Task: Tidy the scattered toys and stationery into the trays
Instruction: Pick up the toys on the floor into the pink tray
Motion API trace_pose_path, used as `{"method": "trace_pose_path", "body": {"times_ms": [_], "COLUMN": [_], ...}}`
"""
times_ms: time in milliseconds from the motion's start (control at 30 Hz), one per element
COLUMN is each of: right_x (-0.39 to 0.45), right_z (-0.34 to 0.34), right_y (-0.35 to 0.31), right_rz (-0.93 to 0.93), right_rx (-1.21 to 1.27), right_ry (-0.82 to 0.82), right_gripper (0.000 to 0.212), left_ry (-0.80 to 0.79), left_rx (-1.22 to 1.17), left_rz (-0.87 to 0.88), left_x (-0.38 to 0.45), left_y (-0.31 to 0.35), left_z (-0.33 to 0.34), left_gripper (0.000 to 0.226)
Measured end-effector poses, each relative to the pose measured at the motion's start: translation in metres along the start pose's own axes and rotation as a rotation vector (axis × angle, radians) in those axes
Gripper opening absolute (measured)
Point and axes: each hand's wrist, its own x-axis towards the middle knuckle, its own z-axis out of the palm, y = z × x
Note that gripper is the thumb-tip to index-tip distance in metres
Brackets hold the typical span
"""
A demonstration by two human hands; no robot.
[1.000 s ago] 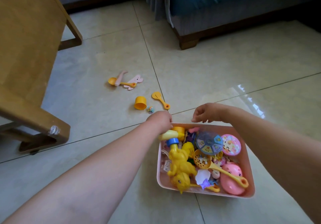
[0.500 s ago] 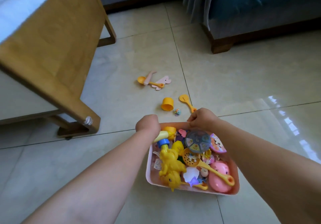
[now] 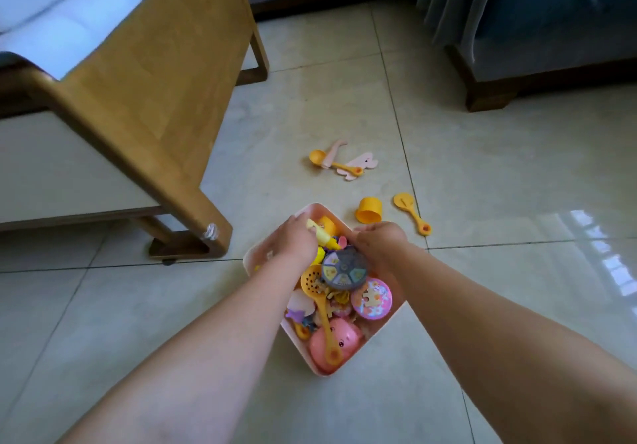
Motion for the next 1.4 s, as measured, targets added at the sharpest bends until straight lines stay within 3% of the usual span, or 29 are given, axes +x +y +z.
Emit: {"method": "trace_pose_path", "body": {"times_ms": [67,167,300,367,467,600,700,800,900,1067,1167,1267,1400], "right_x": [0.004,0.014,0.013,0.012,0.013,0.023,0.039,0.058,0.063,0.063,0.058,0.04,0.015], "right_z": [-0.015,-0.047,-0.081,-0.091,-0.096,-0.089,-0.074,-0.057,-0.049,-0.052,-0.053,-0.045,-0.029], "right_y": [-0.003,-0.008,-0.01,-0.011,-0.011,-0.001,0.013,0.026,0.031,0.023,0.002,-0.026,-0.05], "right_rz": [-0.019,-0.067,-0.082,-0.102,-0.133,-0.314,-0.417,-0.478,-0.503,-0.347,-0.229,-0.232,-0.292], "right_rx": [-0.01,-0.174,-0.359,-0.468,-0.627,-0.941,-1.012,-1.095,-1.071,-0.914,-0.668,-0.324,-0.263], "right_ry": [-0.002,0.151,0.22,0.23,0.182,0.025,-0.088,-0.095,0.016,0.105,0.019,-0.095,-0.262], "right_gripper": [0.011,0.015,0.019,0.02,0.025,0.055,0.066,0.056,0.032,0.017,0.012,0.005,0.006], "left_ry": [0.084,0.261,0.328,0.296,0.186,-0.036,-0.175,-0.209,-0.105,0.139,0.288,0.337,0.335], "left_rx": [0.018,0.031,0.149,0.174,0.19,0.302,0.356,0.374,0.314,-0.016,-0.167,-0.214,-0.15], "left_rz": [-0.037,-0.012,0.23,0.366,0.413,0.417,0.409,0.427,0.428,0.347,0.257,0.028,-0.211], "left_x": [0.003,0.01,0.01,0.014,0.028,0.039,0.05,0.053,0.043,0.031,0.021,0.017,0.01], "left_y": [0.008,0.024,0.046,0.055,0.07,0.09,0.092,0.094,0.095,0.082,0.066,0.037,-0.001], "left_z": [0.001,0.008,0.025,0.031,0.034,0.049,0.056,0.058,0.058,0.035,0.004,-0.02,-0.043], "left_gripper": [0.041,0.031,0.039,0.047,0.058,0.071,0.07,0.053,0.037,0.045,0.039,0.033,0.035]}}
